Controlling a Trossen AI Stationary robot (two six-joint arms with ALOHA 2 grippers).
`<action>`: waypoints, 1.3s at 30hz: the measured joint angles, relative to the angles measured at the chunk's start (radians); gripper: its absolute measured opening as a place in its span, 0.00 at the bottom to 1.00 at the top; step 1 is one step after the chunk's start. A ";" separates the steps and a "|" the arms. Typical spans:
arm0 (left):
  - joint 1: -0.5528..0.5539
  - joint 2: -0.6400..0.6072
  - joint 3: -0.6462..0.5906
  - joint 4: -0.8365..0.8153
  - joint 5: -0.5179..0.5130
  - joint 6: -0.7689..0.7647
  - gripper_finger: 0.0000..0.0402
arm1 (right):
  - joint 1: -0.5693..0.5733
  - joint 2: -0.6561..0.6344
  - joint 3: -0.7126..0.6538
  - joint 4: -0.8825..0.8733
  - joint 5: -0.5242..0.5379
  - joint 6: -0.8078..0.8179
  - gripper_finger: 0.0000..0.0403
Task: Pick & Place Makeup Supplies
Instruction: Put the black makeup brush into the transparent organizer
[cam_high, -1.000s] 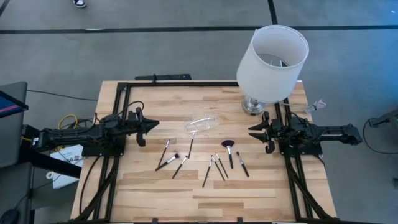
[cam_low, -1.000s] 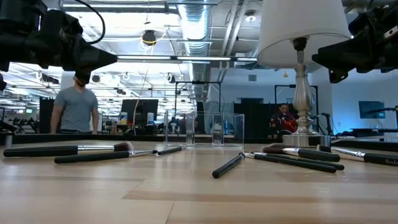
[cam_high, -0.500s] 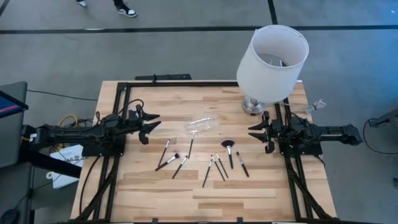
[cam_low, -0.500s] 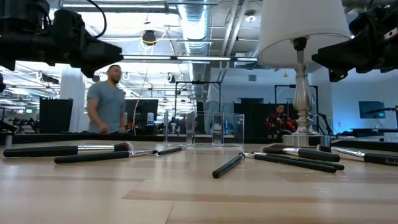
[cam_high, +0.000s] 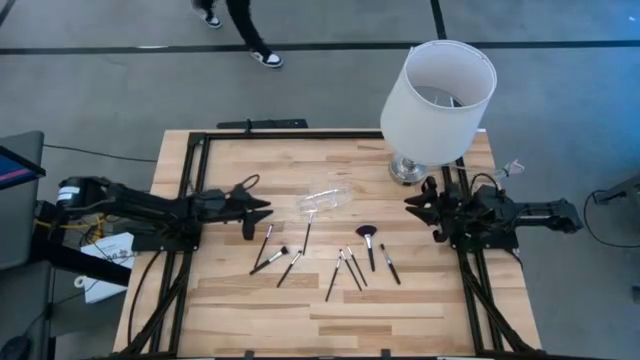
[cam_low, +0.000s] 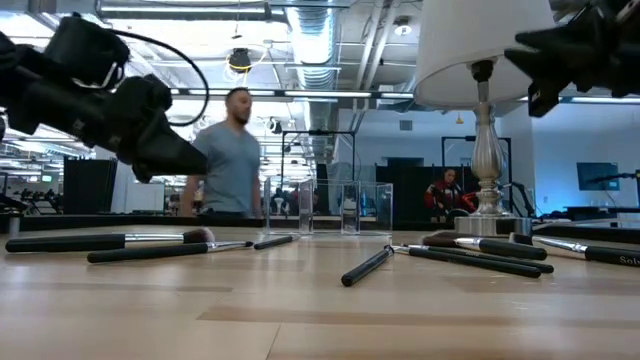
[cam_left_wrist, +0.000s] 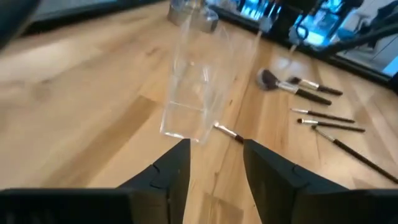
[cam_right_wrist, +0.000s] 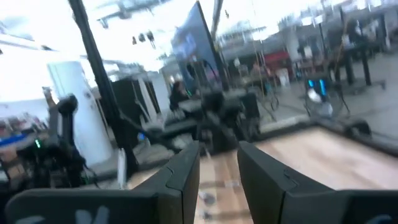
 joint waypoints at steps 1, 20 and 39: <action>-0.007 0.025 0.015 -0.001 0.001 -0.001 0.35 | -0.002 0.000 0.000 0.010 0.000 -0.007 0.25; -0.141 0.144 0.184 -0.481 -0.033 -0.156 0.35 | -0.007 0.000 0.000 0.206 0.000 -0.053 0.25; -0.226 0.144 0.168 -0.495 -0.137 -0.237 0.35 | -0.008 0.001 0.000 0.100 0.076 -0.054 0.25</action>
